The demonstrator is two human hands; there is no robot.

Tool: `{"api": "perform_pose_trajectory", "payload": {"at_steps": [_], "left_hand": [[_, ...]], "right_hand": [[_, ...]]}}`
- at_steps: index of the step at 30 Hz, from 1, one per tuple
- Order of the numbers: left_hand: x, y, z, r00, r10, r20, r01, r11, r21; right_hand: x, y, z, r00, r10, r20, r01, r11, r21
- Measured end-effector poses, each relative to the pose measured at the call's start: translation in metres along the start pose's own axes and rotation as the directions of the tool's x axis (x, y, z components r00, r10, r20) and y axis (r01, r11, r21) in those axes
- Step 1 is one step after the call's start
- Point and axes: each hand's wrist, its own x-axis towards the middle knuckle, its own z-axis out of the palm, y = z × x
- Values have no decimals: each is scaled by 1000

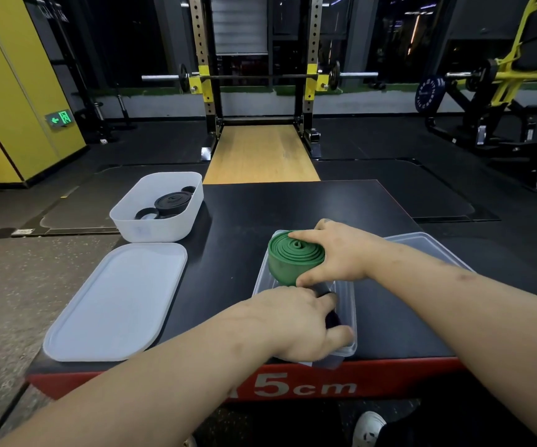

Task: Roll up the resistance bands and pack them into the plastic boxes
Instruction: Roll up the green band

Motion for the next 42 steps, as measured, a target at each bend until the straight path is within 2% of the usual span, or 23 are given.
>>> {"api": "perform_pose_trajectory", "payload": {"at_steps": [9, 14, 19, 22, 24, 28, 32, 35, 39, 42], "left_hand": [[1, 12, 11, 997, -72, -1, 72, 997, -24], [-7, 14, 15, 991, -105, -82, 96, 990, -102], [-10, 10, 14, 977, -119, -178, 102, 990, -101], [-10, -3, 4, 989, -110, -101, 86, 973, -215], [-9, -10, -3, 998, -49, -42, 36, 964, -262], [-1, -6, -7, 996, 89, 21, -83, 973, -215], [7, -6, -5, 990, 137, 31, -129, 974, -184], [3, -7, -1, 987, 161, -10, -161, 980, -118], [3, 0, 11, 972, 213, -99, -202, 973, 109], [4, -4, 15, 953, 249, -176, -230, 966, 118]], "right_hand": [[-3, 1, 10, 1000, 21, -20, -20, 997, 80], [-3, 3, 13, 999, 33, -32, -30, 996, 88], [-1, 3, 11, 999, 48, -14, -46, 995, 87], [1, 4, 7, 999, 40, -5, -39, 993, 108], [2, 4, 6, 999, 33, -10, -31, 990, 138], [2, 5, 8, 999, 23, -39, -17, 987, 158], [-2, 6, 13, 999, 16, -45, -10, 992, 125], [-4, 5, 13, 999, 25, -36, -21, 993, 118], [-3, 4, 14, 999, 25, -19, -24, 995, 92], [-3, 3, 14, 999, 34, -2, -34, 998, 51]]}}
